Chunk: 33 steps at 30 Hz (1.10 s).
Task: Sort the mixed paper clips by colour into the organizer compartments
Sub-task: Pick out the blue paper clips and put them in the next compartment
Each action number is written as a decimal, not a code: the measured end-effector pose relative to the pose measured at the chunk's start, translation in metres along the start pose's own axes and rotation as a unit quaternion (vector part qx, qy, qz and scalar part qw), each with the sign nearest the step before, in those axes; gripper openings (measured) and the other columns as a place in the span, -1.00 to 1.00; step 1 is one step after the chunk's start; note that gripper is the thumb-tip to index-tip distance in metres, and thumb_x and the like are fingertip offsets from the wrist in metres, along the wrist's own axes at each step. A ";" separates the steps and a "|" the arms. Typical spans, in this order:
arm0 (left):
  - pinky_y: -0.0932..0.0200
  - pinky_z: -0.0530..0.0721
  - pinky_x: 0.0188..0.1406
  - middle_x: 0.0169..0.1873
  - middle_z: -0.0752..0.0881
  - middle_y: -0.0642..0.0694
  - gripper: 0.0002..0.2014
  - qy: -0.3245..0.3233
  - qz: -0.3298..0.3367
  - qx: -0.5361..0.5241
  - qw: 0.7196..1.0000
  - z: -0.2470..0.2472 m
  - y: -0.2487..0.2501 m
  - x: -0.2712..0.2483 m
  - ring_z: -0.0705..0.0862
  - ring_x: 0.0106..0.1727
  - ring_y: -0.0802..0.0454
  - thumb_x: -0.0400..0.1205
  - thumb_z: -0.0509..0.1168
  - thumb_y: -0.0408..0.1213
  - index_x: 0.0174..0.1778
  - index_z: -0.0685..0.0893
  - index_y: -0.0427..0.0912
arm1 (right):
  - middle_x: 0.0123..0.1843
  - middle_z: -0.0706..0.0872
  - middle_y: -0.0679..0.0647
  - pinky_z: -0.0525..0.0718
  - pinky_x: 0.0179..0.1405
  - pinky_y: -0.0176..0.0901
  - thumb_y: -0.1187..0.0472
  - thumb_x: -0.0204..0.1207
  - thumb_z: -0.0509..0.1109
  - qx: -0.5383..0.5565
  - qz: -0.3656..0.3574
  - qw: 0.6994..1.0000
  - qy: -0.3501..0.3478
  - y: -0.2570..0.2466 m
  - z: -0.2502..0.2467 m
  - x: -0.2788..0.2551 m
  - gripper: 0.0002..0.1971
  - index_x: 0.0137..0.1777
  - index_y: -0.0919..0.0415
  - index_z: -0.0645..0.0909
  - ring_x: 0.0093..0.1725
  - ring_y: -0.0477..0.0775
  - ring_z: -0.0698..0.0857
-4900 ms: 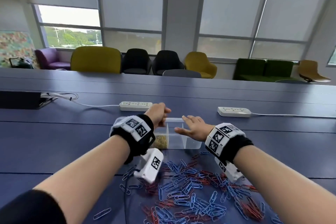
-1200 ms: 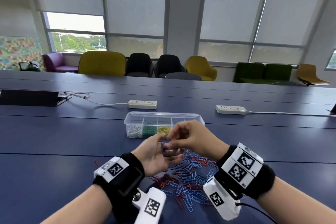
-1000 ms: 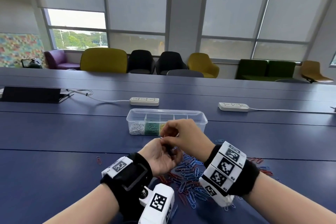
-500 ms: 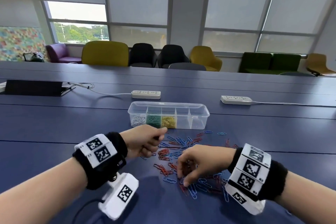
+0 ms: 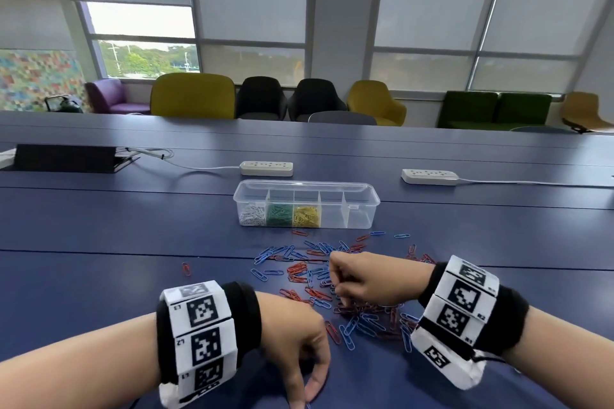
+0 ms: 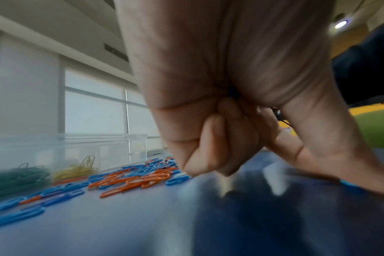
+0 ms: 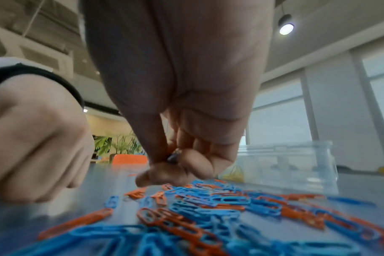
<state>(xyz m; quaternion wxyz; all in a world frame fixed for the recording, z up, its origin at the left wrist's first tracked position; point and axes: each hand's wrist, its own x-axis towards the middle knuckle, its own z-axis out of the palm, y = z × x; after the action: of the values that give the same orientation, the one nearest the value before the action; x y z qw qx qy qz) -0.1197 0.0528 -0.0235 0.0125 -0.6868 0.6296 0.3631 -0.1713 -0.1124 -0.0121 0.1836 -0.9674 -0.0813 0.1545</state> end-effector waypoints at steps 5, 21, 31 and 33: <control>0.16 0.48 -0.24 -0.29 0.56 -0.10 -0.90 0.083 -0.093 -0.043 0.991 -0.007 -0.011 -0.009 0.48 -0.28 0.01 0.61 0.25 -0.21 -0.16 0.56 -0.15 | -0.04 0.54 0.14 0.42 -0.14 -0.09 0.24 0.68 0.01 -0.032 0.049 0.997 -0.047 -0.019 0.007 0.005 -0.76 0.22 0.27 0.43 -0.14 0.10 0.46; 0.38 0.03 -0.82 -0.75 0.21 0.01 -0.66 0.345 0.058 -0.809 0.472 -0.047 -0.104 -0.047 0.20 -0.81 0.15 0.48 0.08 -0.27 -0.64 0.27 -0.15 | 0.14 0.74 0.21 0.48 -0.32 -0.30 0.05 0.57 0.37 -0.042 0.098 0.994 0.005 -0.027 0.014 0.026 -0.71 0.09 0.28 0.66 -0.09 0.00 0.59; 0.44 0.06 -0.81 -0.71 0.20 0.09 -0.76 0.378 -0.189 -0.560 0.713 -0.053 -0.113 -0.030 0.12 -0.74 0.21 0.75 0.06 -0.30 -0.04 0.63 -0.28 | -0.23 0.60 -0.09 0.42 -0.39 -0.49 0.09 0.55 0.39 -0.009 0.095 0.995 -0.003 -0.026 0.012 0.033 -0.89 -0.04 0.11 0.65 -0.30 -0.14 0.55; 0.46 0.13 -0.79 -0.78 0.24 0.09 -0.82 0.366 -0.249 -0.413 0.796 -0.057 -0.112 -0.025 0.16 -0.77 0.18 0.68 0.23 -0.27 -0.01 0.69 -0.30 | -0.22 0.61 -0.06 0.41 -0.38 -0.48 0.12 0.59 0.34 -0.023 0.088 0.996 -0.018 -0.026 0.011 0.033 -0.86 -0.01 0.16 0.66 -0.25 -0.06 0.56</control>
<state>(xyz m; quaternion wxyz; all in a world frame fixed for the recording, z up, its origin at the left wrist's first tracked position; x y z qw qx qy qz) 0.0070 0.0705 -0.0178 -0.4140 -0.8411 0.1849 0.2949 -0.1466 -0.0777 -0.0211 0.1454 -0.9718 -0.0032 0.1856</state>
